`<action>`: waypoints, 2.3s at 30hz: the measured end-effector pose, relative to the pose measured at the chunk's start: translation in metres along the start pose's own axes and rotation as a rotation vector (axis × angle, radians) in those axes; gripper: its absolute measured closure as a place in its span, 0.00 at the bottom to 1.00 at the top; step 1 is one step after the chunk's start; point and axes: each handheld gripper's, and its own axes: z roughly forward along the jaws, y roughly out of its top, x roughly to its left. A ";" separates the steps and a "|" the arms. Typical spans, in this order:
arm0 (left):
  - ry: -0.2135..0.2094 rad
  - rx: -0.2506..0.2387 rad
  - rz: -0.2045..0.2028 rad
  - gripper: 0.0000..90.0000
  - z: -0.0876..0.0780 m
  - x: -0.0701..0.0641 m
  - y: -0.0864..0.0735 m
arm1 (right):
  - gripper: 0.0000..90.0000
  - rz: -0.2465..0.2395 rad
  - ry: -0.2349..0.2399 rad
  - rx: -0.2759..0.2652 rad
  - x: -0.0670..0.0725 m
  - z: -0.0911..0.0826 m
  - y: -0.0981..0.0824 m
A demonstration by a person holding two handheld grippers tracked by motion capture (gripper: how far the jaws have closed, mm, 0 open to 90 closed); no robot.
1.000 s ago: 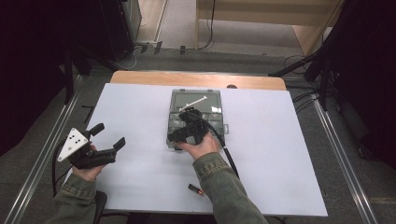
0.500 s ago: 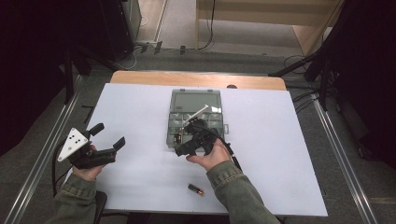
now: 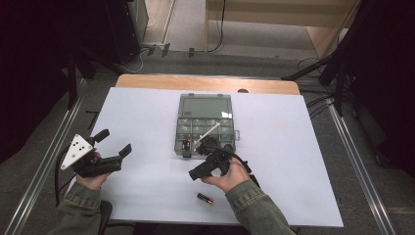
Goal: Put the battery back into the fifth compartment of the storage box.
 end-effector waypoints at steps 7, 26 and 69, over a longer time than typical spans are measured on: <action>0.001 0.000 -0.001 0.08 0.000 0.000 0.000 | 0.00 -0.039 -0.009 0.024 0.003 0.003 -0.012; -0.001 0.000 -0.005 0.08 0.000 -0.001 0.000 | 0.17 -0.172 0.011 0.138 0.024 0.021 -0.033; 0.000 -0.002 -0.002 0.08 0.001 -0.001 0.000 | 0.86 -0.240 -0.014 0.253 0.035 0.034 -0.039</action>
